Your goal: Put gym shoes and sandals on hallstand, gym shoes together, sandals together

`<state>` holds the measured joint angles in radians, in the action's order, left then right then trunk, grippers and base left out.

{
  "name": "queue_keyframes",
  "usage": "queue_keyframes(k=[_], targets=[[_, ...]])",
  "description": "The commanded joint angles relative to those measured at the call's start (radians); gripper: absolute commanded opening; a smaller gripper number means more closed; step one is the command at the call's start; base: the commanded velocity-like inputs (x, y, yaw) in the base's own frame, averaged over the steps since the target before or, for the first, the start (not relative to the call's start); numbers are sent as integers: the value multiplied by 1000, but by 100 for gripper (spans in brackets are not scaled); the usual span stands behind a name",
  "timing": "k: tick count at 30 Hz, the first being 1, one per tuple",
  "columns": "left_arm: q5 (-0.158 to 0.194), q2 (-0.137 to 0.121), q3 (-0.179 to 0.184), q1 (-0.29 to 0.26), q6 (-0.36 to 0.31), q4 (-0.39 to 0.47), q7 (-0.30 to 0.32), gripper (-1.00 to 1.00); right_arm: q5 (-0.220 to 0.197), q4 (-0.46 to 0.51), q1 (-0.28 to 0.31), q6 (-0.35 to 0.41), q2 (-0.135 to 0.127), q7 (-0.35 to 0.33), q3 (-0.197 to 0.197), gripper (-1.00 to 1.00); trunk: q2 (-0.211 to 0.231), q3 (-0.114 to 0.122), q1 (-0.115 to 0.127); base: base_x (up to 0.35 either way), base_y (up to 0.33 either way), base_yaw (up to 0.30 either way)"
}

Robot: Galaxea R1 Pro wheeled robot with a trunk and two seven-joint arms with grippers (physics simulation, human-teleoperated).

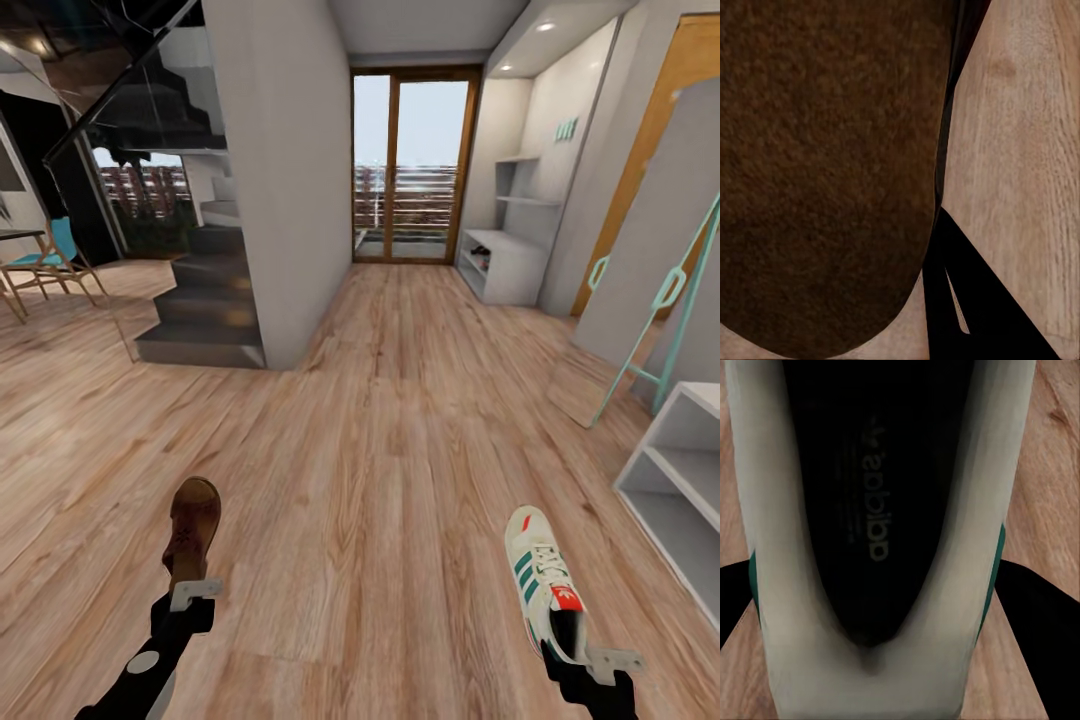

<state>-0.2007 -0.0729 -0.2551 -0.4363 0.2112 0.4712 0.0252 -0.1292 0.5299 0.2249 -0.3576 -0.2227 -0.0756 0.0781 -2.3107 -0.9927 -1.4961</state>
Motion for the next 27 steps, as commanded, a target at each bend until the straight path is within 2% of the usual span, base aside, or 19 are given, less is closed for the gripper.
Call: queue_keyframes(k=[1,27], targets=[[-14,1,-7,-1,4,0,4,-100,-10,-1,1,-3,0,-7,2,-100,0,-1,0,341,0,0],[-14,1,-7,-1,4,0,4,-100,-10,-1,1,-3,0,-7,2,-100,0,-1,0,340,0,0]])
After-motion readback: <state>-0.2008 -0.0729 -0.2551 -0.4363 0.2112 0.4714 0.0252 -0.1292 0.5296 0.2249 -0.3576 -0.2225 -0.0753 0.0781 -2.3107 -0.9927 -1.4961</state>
